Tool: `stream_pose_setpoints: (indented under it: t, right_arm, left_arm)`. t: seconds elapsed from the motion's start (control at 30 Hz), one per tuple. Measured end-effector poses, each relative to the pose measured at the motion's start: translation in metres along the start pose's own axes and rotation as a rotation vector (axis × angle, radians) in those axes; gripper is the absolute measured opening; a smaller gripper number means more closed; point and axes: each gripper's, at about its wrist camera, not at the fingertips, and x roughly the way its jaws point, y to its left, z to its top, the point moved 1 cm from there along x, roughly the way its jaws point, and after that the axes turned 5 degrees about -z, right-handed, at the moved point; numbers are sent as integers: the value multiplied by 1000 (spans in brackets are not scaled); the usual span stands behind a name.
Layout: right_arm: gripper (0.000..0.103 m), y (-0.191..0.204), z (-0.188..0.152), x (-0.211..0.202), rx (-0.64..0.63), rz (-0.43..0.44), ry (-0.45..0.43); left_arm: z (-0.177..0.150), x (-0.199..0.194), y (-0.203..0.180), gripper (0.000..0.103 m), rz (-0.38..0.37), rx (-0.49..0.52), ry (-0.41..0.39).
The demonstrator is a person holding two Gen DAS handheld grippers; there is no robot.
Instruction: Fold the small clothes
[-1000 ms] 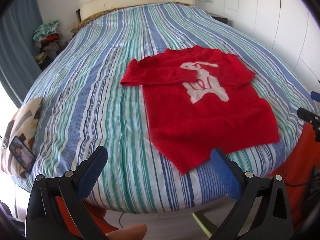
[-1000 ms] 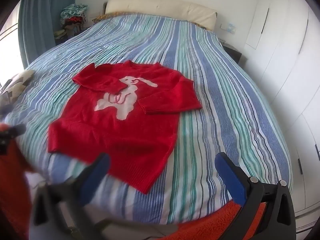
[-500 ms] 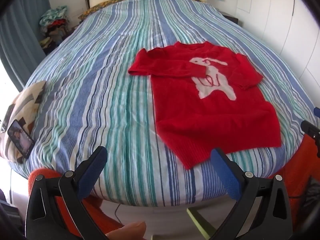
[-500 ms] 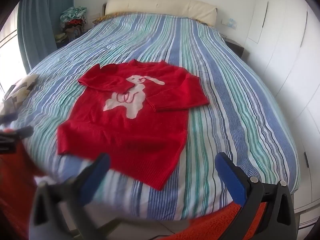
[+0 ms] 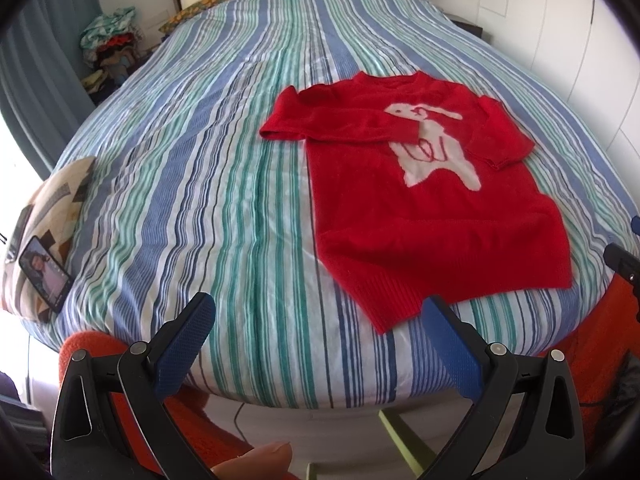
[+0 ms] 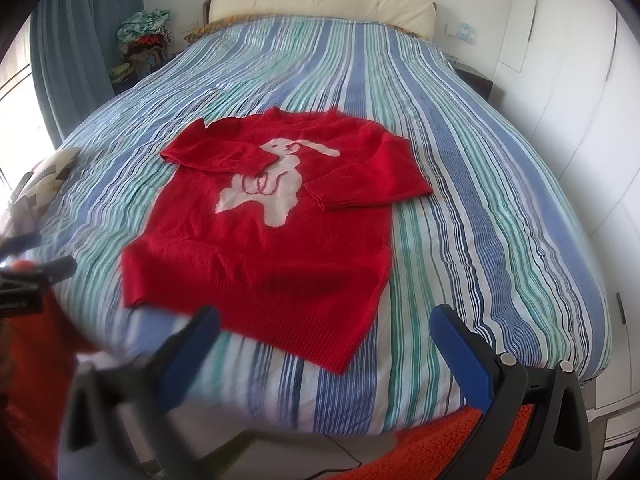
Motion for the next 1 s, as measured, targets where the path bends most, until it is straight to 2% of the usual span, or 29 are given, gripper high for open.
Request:
stream_pose_setpoints:
  t: [0.6, 0.7, 0.8, 0.9, 1.0]
  right_arm:
    - [103, 5, -1, 3, 5, 0, 24]
    - [103, 4, -2, 5, 10, -1, 28]
    - [103, -1, -4, 7, 7, -8, 38]
    - [103, -18, -9, 14, 30, -29, 56]
    - [103, -48, -19, 35, 130, 20, 116]
  left_arm:
    - [-4, 6, -1, 103, 28, 20, 15]
    - [-6, 11, 5, 103, 17, 2, 33]
    - [-14, 27, 27, 103, 16, -75, 81]
    - [-22, 46, 59, 102, -91, -206, 117]
    - [-22, 65, 73, 102, -305, -300, 122]
